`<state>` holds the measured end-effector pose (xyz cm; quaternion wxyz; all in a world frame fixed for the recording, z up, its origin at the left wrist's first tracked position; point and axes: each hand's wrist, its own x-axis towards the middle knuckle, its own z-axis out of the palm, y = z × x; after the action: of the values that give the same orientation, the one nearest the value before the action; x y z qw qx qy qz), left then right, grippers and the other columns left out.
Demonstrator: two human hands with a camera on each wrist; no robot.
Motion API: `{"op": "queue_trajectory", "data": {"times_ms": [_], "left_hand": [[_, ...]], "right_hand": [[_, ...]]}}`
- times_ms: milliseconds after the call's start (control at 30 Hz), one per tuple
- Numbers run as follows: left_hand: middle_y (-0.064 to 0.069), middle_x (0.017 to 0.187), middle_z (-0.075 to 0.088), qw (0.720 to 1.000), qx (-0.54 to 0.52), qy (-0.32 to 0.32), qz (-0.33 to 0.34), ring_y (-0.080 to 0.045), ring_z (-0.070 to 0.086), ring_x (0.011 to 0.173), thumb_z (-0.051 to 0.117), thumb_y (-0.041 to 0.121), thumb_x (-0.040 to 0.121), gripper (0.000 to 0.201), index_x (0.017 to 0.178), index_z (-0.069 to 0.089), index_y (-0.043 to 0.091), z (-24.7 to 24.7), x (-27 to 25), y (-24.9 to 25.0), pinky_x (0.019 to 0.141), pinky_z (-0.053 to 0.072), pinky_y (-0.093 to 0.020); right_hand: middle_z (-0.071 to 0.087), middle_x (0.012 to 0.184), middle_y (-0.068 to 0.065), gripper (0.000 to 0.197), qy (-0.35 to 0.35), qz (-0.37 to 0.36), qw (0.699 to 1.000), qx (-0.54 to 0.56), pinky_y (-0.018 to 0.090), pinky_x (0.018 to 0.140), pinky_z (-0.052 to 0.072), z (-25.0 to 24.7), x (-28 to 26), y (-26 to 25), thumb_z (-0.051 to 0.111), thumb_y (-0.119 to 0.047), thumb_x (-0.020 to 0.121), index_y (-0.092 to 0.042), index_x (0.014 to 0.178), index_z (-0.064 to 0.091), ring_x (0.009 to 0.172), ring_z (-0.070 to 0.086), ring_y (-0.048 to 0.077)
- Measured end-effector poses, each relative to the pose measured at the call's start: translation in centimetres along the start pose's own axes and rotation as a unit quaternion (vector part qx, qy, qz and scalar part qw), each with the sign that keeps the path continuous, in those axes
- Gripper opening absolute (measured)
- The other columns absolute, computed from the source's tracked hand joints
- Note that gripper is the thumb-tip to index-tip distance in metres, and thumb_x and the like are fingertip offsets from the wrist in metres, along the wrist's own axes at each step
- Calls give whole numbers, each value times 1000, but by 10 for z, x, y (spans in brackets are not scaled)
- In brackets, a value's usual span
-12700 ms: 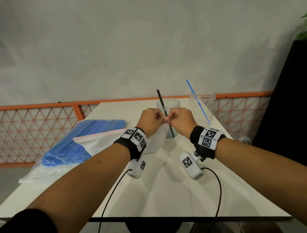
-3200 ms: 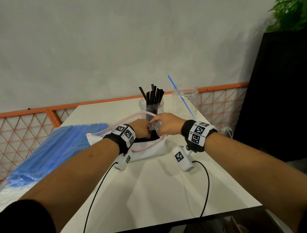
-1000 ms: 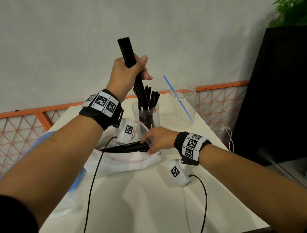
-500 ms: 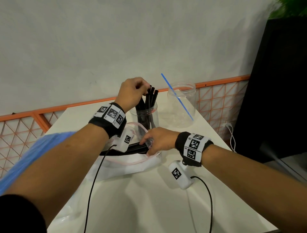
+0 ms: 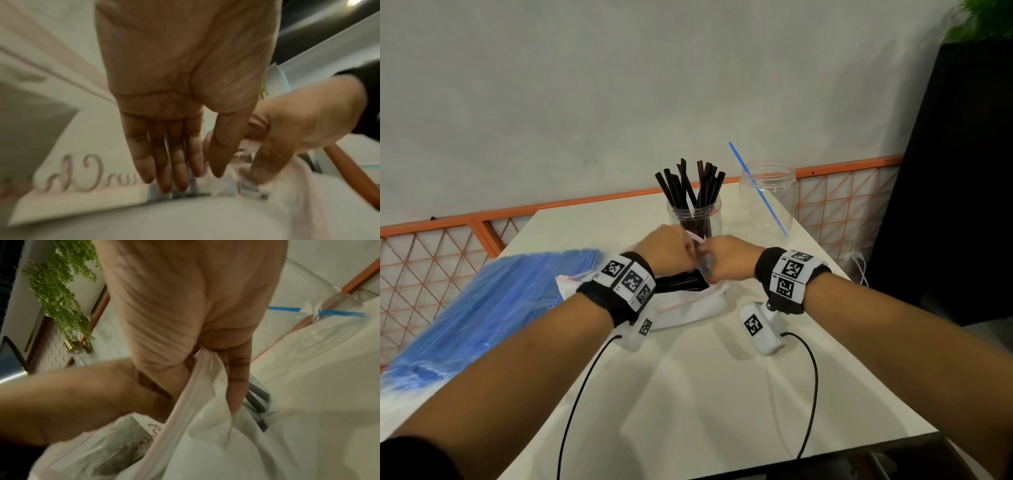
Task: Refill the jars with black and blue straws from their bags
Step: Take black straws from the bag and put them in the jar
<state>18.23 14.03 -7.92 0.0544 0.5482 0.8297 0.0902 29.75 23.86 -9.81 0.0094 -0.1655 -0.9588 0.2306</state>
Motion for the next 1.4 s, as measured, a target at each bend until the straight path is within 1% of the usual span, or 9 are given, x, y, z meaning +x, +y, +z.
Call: {"op": "queue_trajectory", "data": {"times_ms": [233,433,633,767,867,1067,1233,1333,1400], "left_hand": [[-5,94,71,998,58,-19,8,-23,63,87,71,28,82,24,97,74,10,26,7,-14,77,51,-32],[2,61,48,998,64,-26,10,-21,47,62,63,44,88,42,59,48,18,31,12,-17,63,34,-28],[-9,92,62,995,76,-57,40,-22,50,79,53,42,96,30,97,61,13,30,6,-15,72,37,-29],[-3,92,66,993,93,6,69,-19,54,76,52,41,98,22,93,58,20,20,-3,-15,70,38,-28],[2,65,65,994,-59,68,61,-13,60,55,58,34,96,14,88,64,25,8,-15,-16,59,45,-27],[-3,56,63,881,-439,128,117,-17,61,53,57,29,99,28,74,60,16,-29,-35,6,65,55,-25],[-5,54,56,771,-593,123,195,-24,57,52,52,33,99,33,73,57,13,-54,-50,30,62,53,-33],[-5,57,58,757,-614,75,209,-24,60,55,50,31,100,31,76,61,14,-48,-56,40,67,53,-38],[-6,59,60,768,-606,50,201,-26,63,58,51,29,100,28,79,62,13,-34,-59,41,69,54,-40]], "right_hand": [[59,130,4,52,60,10,998,10,19,90,37,-4,-4,-3,66,-6,76,-14,127,60,118,53,19],[55,134,2,58,72,20,996,52,17,89,36,-13,-9,-7,66,-2,76,-13,132,56,121,50,17],[54,135,3,58,77,41,991,97,17,88,37,-11,-14,-5,66,0,77,-13,133,55,122,50,18],[59,122,6,51,70,50,988,126,23,76,51,-12,-16,-3,63,2,78,-12,127,59,105,58,21],[59,105,4,48,47,55,989,127,21,63,52,-10,-16,-3,63,1,77,-13,123,60,87,59,18],[61,113,-3,43,-49,37,998,28,32,85,55,-4,-13,-11,64,-10,78,-27,117,66,100,59,20],[53,73,-23,28,-48,67,996,-36,12,55,37,8,-1,-12,68,-17,76,-30,101,71,72,51,2],[50,60,-14,22,-50,74,992,-86,17,53,38,11,4,-15,66,-22,80,-27,61,56,58,45,5],[52,69,-5,20,-69,74,989,-104,25,64,49,11,5,-17,63,-20,81,-20,64,53,65,48,12]]}}
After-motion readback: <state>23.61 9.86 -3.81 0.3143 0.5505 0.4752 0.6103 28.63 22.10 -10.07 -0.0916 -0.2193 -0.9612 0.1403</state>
